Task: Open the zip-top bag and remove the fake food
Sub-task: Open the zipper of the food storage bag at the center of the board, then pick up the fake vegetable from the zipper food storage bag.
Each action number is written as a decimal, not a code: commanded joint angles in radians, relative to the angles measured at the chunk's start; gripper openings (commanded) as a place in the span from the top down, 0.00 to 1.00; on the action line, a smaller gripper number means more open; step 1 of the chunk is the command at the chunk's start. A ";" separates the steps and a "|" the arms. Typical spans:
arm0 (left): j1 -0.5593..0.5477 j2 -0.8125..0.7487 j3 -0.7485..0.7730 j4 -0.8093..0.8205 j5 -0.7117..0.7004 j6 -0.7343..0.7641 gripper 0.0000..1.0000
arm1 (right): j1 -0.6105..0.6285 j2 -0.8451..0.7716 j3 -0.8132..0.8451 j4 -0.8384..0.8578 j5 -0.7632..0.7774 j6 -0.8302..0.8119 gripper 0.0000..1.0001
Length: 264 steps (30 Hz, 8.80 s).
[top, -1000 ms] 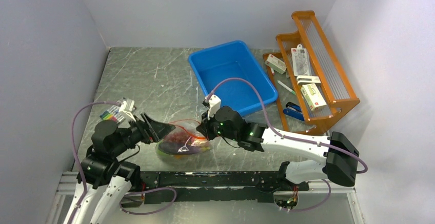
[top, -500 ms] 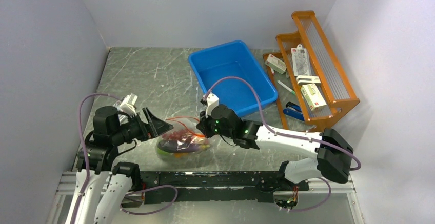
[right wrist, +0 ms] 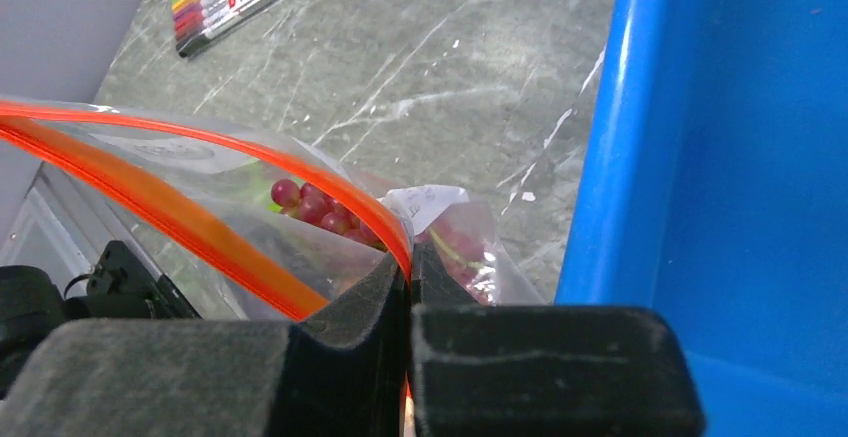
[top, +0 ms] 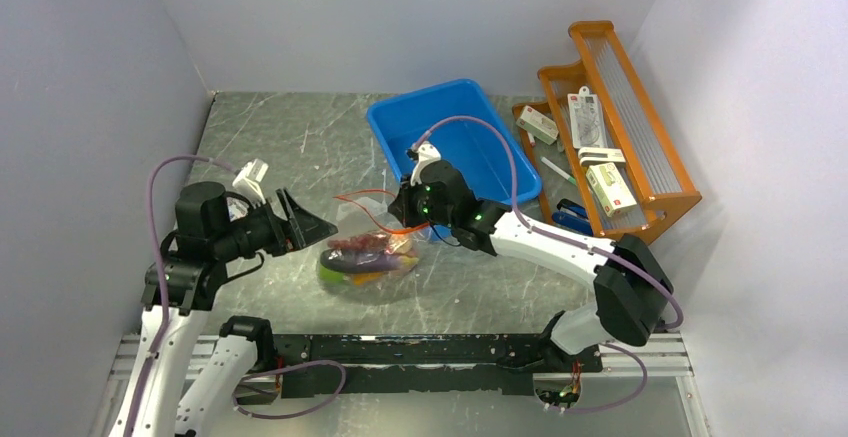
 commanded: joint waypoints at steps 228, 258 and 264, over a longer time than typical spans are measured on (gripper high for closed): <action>-1.009 0.318 0.099 0.066 -1.110 -0.389 0.10 | 0.044 0.096 -0.058 -0.107 -0.362 0.047 0.60; -0.433 0.013 -0.350 0.176 -0.921 -0.451 0.01 | 0.041 0.046 -0.187 0.090 -0.593 0.147 0.53; -0.425 0.036 -0.441 0.254 -0.796 -0.483 0.00 | 0.046 0.052 -0.197 0.158 -0.657 0.183 0.52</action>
